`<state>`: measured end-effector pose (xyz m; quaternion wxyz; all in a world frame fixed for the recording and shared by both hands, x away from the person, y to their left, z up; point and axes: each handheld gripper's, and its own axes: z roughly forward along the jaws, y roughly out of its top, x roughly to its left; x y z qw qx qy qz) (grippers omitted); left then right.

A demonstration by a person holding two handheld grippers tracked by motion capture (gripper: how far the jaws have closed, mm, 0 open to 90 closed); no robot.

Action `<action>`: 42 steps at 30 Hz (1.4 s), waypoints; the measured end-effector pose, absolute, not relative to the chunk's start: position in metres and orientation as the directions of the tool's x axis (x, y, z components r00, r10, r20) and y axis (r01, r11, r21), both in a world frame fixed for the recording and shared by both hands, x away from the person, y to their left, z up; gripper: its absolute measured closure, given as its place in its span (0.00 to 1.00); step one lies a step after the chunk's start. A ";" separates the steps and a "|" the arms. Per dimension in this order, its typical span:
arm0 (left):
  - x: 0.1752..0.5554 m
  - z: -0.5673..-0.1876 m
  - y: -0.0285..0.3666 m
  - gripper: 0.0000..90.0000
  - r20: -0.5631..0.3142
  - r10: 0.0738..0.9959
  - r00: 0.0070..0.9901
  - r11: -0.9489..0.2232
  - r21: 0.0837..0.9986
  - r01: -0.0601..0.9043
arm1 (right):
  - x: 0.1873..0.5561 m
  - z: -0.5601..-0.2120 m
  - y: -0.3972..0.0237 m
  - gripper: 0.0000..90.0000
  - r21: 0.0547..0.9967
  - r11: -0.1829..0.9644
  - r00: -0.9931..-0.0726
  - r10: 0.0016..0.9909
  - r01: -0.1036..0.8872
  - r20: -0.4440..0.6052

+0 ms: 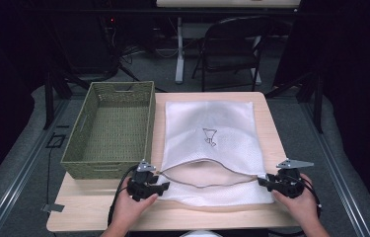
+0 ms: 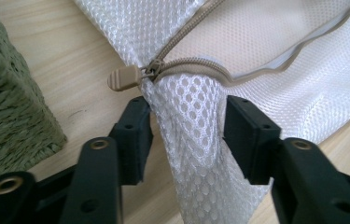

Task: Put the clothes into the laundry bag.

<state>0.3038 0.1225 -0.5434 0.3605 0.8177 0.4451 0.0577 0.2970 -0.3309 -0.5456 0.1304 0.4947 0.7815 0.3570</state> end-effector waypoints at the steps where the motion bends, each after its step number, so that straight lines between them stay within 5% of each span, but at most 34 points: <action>1: 0.304 -0.543 0.123 0.56 -0.229 0.769 0.597 -0.343 0.640 0.688 | 0.297 -0.546 -0.331 0.67 0.687 0.256 -0.477 0.866 0.680 0.149; 9: 0.303 -0.540 0.125 0.45 -0.197 0.771 0.605 -0.342 0.674 0.655 | 0.295 -0.542 -0.331 0.50 0.711 0.296 -0.494 0.865 0.638 0.083; 26: 0.299 -0.520 0.132 0.45 -0.173 0.774 0.610 -0.336 0.703 0.626 | 0.288 -0.526 -0.336 0.51 0.752 0.273 -0.482 0.874 0.600 0.067; 31: 0.302 -0.510 0.128 0.55 -0.168 0.769 0.616 -0.355 0.690 0.631 | 0.288 -0.516 -0.334 0.64 0.755 0.242 -0.484 0.868 0.610 0.113; 32: 0.303 -0.508 0.127 0.66 -0.169 0.770 0.615 -0.355 0.688 0.633 | 0.287 -0.511 -0.331 0.76 0.759 0.239 -0.487 0.865 0.606 0.117; 33: 0.304 -0.507 0.126 0.66 -0.165 0.771 0.615 -0.358 0.687 0.632 | 0.287 -0.511 -0.331 0.76 0.759 0.239 -0.487 0.865 0.606 0.117; 35: 0.307 -0.504 0.120 0.81 -0.125 0.785 0.607 -0.375 0.685 0.625 | 0.287 -0.506 -0.326 0.88 0.767 0.248 -0.489 0.867 0.591 0.096; 42: 0.320 -0.507 0.107 0.94 -0.154 0.773 0.615 -0.372 0.675 0.637 | 0.294 -0.514 -0.312 0.98 0.746 0.291 -0.506 0.860 0.599 0.071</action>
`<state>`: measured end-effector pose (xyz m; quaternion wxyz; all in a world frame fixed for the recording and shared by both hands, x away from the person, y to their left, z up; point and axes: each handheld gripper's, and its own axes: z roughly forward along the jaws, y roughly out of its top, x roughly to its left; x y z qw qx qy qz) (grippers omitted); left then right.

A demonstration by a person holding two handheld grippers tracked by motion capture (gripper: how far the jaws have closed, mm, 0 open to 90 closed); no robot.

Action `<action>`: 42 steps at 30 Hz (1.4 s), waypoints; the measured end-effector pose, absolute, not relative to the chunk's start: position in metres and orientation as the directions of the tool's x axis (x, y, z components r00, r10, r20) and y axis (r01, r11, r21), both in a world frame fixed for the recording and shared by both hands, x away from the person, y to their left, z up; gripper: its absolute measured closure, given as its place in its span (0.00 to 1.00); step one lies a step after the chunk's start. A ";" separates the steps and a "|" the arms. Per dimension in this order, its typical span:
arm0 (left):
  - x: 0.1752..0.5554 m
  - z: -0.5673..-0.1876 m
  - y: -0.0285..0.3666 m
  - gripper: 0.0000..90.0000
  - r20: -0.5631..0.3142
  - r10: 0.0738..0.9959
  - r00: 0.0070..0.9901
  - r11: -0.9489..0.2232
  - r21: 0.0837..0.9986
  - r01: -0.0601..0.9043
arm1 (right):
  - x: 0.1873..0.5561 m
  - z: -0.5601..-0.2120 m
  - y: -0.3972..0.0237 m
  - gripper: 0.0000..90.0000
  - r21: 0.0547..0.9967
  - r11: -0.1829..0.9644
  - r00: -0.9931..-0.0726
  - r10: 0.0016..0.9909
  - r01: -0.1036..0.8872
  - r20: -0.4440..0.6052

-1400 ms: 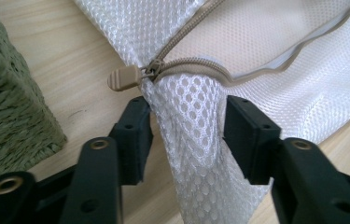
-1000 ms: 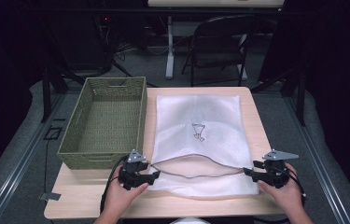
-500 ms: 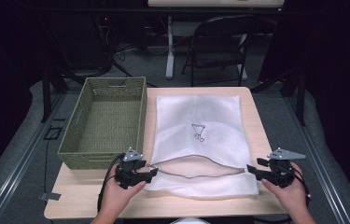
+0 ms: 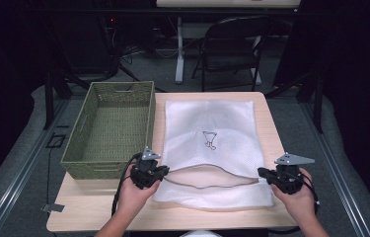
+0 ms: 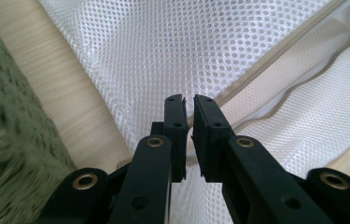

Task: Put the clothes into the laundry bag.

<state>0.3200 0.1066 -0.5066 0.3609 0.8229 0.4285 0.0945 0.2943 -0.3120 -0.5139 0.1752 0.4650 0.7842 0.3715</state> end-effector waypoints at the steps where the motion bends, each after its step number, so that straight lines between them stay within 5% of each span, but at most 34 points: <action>1: 0.321 -0.509 0.103 0.94 -0.151 0.779 0.609 -0.370 0.673 0.640 | 0.294 -0.514 -0.312 0.98 0.746 0.291 -0.506 0.860 0.599 0.071; 25: 0.334 -0.557 0.099 0.94 -0.064 0.791 0.609 -0.485 0.541 0.687 | 0.312 -0.555 -0.333 1.00 0.636 0.282 -0.448 0.887 0.718 0.112; 42: 0.330 -0.545 0.107 0.91 -0.089 0.803 0.590 -0.433 0.594 0.678 | 0.308 -0.550 -0.331 0.99 0.664 0.284 -0.460 0.882 0.692 0.102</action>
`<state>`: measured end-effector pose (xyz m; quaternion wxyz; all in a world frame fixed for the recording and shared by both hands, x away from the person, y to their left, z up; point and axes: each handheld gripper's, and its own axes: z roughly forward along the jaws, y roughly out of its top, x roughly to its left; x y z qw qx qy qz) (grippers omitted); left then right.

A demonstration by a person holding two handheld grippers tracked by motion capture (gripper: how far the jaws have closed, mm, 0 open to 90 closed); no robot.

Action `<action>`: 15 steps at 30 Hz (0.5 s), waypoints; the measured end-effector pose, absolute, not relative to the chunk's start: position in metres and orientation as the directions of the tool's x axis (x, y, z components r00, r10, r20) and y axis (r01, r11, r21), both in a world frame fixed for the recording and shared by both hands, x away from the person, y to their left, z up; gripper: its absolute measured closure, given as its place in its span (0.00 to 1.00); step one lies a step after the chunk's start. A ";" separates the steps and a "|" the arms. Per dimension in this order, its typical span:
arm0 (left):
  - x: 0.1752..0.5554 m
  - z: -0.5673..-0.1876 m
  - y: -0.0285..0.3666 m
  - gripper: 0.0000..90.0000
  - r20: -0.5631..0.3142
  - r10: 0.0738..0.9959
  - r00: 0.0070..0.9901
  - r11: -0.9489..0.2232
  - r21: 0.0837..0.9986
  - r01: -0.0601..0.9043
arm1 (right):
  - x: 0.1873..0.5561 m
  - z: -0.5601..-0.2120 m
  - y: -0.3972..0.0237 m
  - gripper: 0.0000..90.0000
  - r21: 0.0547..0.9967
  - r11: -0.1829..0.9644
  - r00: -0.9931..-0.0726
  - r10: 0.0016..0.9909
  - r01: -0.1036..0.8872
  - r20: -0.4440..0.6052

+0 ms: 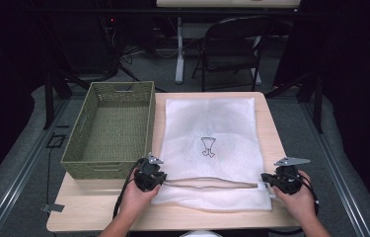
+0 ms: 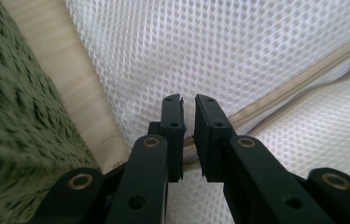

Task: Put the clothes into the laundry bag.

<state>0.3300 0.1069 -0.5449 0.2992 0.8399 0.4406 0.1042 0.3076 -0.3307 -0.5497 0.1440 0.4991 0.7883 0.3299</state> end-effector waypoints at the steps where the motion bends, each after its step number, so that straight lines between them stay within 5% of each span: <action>1: 0.329 -0.542 0.107 0.91 -0.098 0.801 0.591 -0.424 0.604 0.675 | 0.307 -0.548 -0.331 0.98 0.662 0.298 -0.469 0.878 0.688 0.092; 15: 0.320 -0.528 0.113 0.69 -0.132 0.773 0.621 -0.383 0.683 0.623 | 0.290 -0.532 -0.308 0.84 0.725 0.357 -0.578 0.813 0.589 0.069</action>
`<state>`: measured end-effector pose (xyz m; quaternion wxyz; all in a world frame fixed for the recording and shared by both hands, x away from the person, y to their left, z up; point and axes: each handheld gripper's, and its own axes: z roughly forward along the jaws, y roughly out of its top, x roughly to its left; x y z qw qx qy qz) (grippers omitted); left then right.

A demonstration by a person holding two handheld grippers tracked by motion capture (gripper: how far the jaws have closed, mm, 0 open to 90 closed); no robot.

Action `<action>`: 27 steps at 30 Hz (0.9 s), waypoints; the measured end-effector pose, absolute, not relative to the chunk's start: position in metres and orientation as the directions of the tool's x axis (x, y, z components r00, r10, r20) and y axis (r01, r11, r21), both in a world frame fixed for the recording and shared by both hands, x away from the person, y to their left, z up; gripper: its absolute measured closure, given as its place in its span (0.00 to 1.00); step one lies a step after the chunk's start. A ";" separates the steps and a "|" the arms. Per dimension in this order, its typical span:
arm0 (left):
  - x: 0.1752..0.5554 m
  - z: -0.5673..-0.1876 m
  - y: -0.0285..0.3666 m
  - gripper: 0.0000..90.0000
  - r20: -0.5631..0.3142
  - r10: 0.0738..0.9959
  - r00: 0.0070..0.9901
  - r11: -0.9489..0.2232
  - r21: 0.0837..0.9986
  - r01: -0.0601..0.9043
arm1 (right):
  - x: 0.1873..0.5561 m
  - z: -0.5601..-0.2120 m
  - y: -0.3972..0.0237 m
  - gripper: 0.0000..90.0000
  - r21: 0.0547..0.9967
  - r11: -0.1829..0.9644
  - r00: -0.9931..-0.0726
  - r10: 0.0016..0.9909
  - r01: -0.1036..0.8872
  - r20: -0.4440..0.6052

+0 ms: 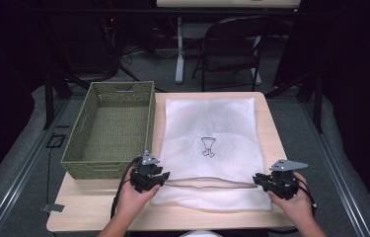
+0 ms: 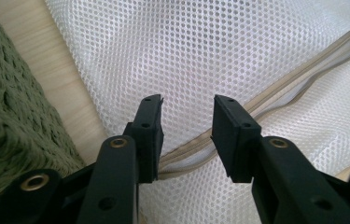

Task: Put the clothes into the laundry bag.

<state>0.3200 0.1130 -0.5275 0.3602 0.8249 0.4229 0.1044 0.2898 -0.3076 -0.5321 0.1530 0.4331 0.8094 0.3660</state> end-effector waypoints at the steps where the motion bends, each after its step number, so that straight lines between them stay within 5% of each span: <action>1: 0.320 -0.527 0.113 0.67 -0.135 0.772 0.622 -0.382 0.683 0.622 | 0.289 -0.532 -0.305 0.83 0.724 0.363 -0.586 0.807 0.587 0.070; 13: 0.319 -0.533 0.111 0.54 -0.101 0.770 0.630 -0.400 0.692 0.601 | 0.281 -0.540 -0.276 0.62 0.735 0.436 -0.669 0.743 0.520 0.032; 27: 0.319 -0.533 0.110 0.53 -0.105 0.770 0.630 -0.398 0.693 0.602 | 0.280 -0.547 -0.276 0.56 0.746 0.463 -0.681 0.732 0.479 -0.017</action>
